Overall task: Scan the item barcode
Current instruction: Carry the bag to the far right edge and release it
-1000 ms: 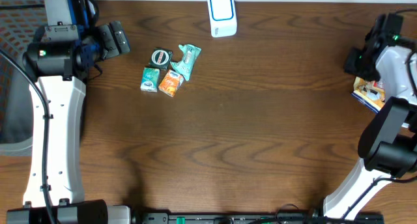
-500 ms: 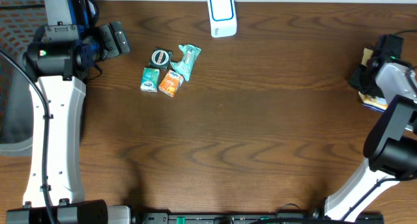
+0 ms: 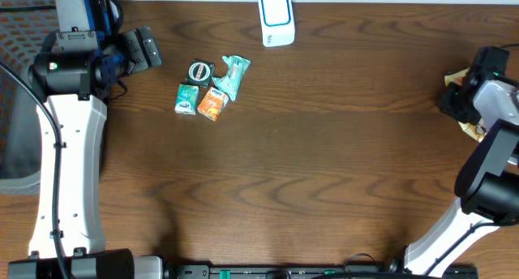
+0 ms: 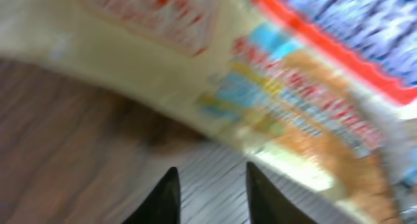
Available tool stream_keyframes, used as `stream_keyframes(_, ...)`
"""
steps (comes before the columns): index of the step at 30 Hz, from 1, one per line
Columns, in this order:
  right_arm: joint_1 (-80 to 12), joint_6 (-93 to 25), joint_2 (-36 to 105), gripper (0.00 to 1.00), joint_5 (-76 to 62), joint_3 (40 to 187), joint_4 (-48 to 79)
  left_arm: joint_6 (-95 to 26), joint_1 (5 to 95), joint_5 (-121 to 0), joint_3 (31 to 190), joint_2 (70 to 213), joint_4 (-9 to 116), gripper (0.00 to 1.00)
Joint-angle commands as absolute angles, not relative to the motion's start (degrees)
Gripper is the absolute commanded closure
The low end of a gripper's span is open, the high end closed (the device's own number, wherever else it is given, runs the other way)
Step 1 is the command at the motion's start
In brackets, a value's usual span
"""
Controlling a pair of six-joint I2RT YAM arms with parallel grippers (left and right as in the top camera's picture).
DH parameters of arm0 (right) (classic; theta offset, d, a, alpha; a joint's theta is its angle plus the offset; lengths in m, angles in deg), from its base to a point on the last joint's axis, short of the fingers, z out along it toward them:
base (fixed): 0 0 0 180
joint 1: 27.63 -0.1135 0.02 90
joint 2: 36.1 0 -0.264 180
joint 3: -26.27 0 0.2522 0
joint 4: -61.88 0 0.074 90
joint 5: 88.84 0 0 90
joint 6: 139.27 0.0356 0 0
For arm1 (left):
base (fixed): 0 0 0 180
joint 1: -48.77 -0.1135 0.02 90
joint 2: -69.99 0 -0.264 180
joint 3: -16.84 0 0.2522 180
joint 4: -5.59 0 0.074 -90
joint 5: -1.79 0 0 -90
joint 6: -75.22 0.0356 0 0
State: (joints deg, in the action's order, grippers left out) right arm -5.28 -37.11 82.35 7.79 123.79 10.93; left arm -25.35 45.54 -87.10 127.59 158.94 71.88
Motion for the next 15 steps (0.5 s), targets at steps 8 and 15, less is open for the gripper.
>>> stream_keyframes(8,-4.8,-34.5,86.7,0.73,10.2,124.3,12.7,-25.8,45.6,-87.8,127.4,159.3,72.0,0.02)
stream_keyframes(15,-1.3,-35.2,89.3,0.73,13.4,125.0,17.3,-25.8,45.6,-87.8,127.4,159.3,72.0,0.02)
